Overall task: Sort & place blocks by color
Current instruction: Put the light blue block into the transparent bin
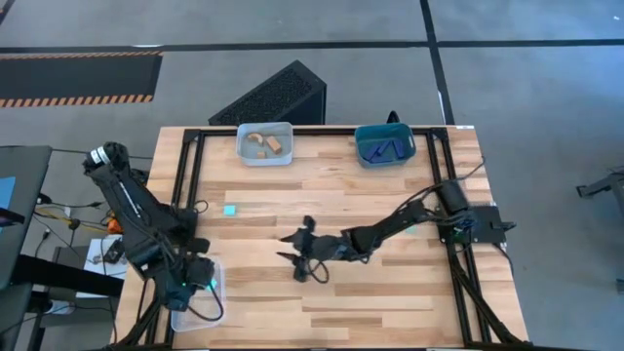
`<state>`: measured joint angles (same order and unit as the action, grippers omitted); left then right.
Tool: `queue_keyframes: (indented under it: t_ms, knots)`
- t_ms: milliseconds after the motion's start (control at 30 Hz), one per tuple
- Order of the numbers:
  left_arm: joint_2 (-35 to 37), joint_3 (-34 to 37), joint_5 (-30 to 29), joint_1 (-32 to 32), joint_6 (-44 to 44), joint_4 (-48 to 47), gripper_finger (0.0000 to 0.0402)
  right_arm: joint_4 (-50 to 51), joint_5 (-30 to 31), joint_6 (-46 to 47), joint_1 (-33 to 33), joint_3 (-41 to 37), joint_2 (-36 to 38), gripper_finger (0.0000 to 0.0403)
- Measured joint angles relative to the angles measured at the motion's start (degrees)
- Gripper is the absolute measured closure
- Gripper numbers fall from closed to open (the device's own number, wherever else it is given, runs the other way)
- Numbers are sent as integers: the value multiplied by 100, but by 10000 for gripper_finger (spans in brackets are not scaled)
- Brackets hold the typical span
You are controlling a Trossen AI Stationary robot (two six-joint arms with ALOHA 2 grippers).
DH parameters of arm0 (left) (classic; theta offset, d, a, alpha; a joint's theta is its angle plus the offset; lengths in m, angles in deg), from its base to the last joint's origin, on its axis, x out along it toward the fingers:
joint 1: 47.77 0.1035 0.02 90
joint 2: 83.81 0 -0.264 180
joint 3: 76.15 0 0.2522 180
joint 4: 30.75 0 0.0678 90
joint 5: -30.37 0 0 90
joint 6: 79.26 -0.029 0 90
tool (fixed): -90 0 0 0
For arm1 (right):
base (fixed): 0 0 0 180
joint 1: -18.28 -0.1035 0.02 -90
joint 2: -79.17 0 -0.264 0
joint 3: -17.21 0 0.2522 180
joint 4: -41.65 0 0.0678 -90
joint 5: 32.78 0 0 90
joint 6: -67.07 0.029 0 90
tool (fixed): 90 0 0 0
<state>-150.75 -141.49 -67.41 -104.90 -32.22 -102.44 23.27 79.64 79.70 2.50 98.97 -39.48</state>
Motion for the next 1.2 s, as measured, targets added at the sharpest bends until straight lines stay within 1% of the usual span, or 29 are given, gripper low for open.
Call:
queue_keyframes:
  t_ms: [67,133,200,300,400,467,600,667,767,867,1000,1067,1200]
  knots:
    - [0,31,-10,-159,241,22,275,88,-79,-8,143,413,-220,201]
    - [0,108,-33,-326,448,32,274,340,-446,-52,340,882,-455,201]
    - [-2,225,-129,-491,679,63,274,739,-791,-59,530,1415,-714,198]
    - [-4,516,-163,-726,1183,104,274,1353,-1035,-84,771,2231,-1135,190]
    - [-7,828,-163,-952,1789,141,268,1798,-1059,-323,907,2919,-1524,181]
    - [-7,1005,-166,-1053,2150,152,259,1909,-1059,-544,973,3301,-1769,174]
    - [-7,1268,-193,-1238,2684,229,231,2059,-1067,-850,1107,3885,-2204,159]
    - [-7,1351,-208,-1305,2851,203,215,2115,-1223,-876,1215,4158,-2431,151]
    - [-15,1363,-311,-1373,2902,165,194,2130,-1498,-935,1396,4636,-2819,143]
    - [-15,1363,-482,-1381,2812,159,179,2189,-1489,-1178,1542,5158,-3182,139]
    - [-15,1363,-770,-1380,2761,152,171,2389,-1492,-1216,1682,5762,-3517,137]
    - [-15,1363,-857,-1380,2744,150,170,2648,-1497,-1224,1745,5930,-3561,137]
    - [-15,1363,-956,-1379,2543,148,170,2575,-1502,-1256,1846,5986,-3595,137]
